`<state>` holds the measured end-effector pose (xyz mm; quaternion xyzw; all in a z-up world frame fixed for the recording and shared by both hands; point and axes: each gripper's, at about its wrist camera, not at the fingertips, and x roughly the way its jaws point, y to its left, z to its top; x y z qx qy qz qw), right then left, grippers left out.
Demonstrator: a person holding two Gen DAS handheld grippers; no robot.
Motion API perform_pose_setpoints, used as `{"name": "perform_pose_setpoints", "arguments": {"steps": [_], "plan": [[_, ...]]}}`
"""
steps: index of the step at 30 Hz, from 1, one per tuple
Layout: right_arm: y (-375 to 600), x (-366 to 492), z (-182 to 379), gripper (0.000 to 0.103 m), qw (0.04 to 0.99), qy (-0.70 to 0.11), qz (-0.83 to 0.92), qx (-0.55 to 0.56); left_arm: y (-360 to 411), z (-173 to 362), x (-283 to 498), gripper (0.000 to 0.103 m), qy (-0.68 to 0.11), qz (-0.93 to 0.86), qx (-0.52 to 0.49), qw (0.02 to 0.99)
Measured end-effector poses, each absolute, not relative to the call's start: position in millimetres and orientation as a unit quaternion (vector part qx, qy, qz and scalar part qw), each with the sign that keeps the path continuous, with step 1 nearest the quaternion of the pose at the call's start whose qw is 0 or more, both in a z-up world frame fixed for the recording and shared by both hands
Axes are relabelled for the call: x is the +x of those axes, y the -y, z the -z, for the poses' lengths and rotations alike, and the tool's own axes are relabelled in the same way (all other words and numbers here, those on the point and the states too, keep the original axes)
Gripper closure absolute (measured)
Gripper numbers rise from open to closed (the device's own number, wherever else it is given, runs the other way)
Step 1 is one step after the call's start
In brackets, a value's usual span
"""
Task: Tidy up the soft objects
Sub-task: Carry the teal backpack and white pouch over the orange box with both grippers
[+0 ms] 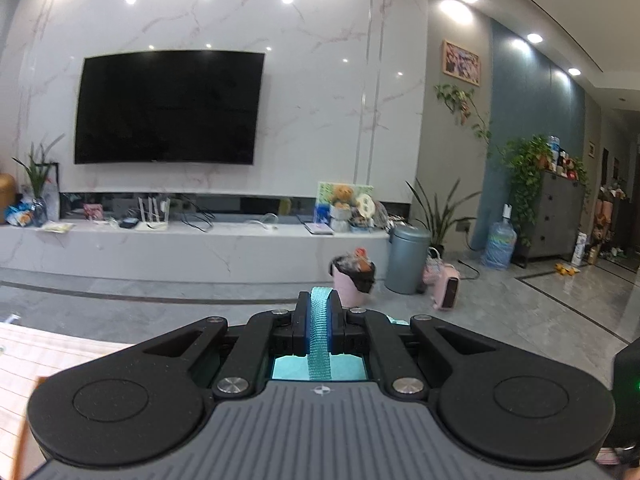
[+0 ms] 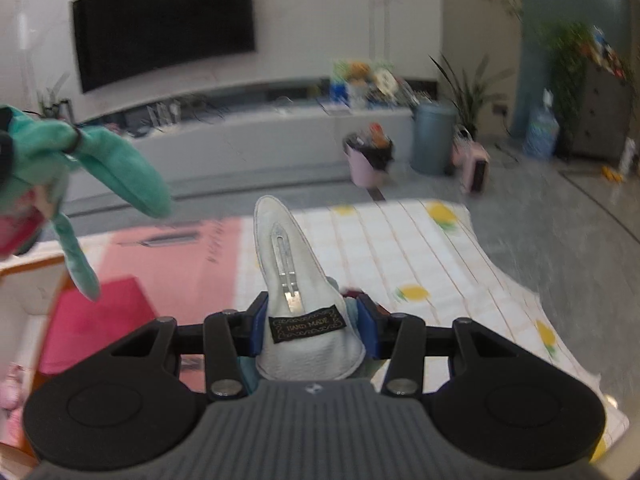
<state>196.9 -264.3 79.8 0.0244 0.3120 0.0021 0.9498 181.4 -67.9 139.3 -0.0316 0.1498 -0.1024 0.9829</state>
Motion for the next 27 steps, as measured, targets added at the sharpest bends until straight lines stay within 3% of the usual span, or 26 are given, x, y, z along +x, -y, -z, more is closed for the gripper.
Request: {"name": "perform_pose_setpoints", "arguments": {"steps": [13,27], "plan": [[102.9,165.8,-140.2,0.058,0.957,-0.235,-0.167,-0.039,-32.7,-151.8,147.2,0.097,-0.132,0.007,-0.013,0.991],[-1.2,192.8,-92.6,0.059,0.926,-0.270,-0.250,-0.079,-133.9,-99.4,154.3,0.097,-0.203,-0.057,-0.052,0.976]]}}
